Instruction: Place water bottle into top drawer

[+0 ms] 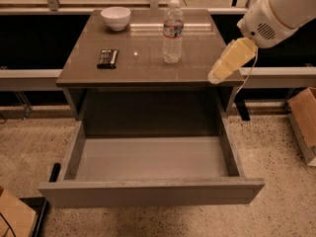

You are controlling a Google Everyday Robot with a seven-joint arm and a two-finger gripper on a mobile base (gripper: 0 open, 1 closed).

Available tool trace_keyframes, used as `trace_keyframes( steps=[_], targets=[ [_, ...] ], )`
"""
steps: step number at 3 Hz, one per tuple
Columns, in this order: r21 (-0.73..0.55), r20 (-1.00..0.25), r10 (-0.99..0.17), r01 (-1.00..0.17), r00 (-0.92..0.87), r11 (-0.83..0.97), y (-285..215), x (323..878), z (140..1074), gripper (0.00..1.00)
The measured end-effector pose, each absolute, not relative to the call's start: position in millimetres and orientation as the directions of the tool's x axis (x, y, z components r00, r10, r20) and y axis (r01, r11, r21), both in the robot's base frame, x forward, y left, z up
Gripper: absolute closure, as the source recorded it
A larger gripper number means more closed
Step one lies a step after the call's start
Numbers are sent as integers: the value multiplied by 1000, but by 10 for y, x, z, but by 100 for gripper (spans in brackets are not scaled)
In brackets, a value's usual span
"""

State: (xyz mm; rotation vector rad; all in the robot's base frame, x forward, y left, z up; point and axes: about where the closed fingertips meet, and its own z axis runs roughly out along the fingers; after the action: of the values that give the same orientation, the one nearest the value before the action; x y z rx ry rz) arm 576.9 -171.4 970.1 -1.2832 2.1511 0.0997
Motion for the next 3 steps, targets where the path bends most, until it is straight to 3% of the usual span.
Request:
trace_keyframes(
  steps=[2, 3],
  targets=[
    [-235, -707, -619, -713, -341, 661, -1668, 6653, 9695, 0],
    [-225, -712, -611, -712, -346, 665, -1651, 6671, 9651, 0]
  ],
)
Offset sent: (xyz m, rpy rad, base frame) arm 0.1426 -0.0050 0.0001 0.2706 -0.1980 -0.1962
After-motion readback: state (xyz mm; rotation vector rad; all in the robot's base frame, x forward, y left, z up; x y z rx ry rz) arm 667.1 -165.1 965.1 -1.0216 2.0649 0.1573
